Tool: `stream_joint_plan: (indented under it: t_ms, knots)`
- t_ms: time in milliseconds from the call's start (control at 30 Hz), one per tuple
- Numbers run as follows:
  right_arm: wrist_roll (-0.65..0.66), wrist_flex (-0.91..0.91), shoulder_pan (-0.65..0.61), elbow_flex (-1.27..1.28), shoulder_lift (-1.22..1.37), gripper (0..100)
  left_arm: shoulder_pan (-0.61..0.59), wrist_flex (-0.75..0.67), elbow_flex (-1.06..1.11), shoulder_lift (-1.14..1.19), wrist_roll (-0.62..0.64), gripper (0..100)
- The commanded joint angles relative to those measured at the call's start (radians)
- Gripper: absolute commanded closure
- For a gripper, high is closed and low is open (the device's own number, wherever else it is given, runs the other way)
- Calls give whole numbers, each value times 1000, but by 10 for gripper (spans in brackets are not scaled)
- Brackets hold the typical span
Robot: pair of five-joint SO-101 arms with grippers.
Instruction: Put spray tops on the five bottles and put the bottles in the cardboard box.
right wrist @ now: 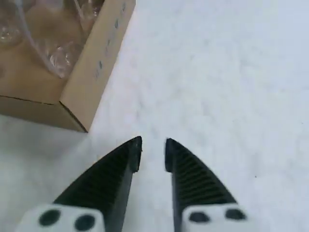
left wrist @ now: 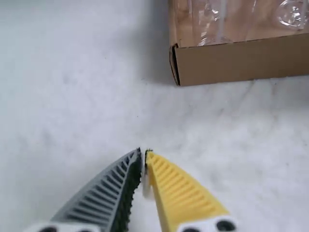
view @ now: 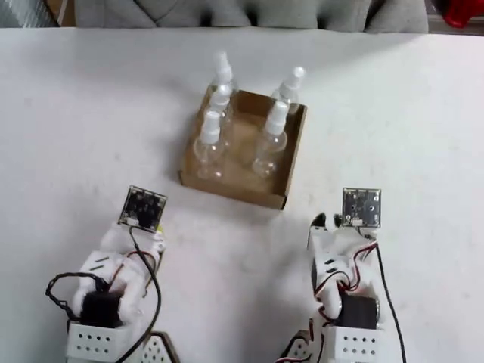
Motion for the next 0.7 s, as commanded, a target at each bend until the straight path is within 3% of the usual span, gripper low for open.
stream_joint_plan:
  t_ms: [0,333,467,667]
  knots:
    - [-9,48,13,12,-2,958,-8,2,0,-4,-11,980]
    - [-9,179,30,12,-2,957,-8,2,0,-4,-11,980]
    - [-5,315,30,12,-2,955,-7,3,0,-4,-9,980]
    - [-3,311,27,12,-2,957,-7,14,0,-4,-3,980]
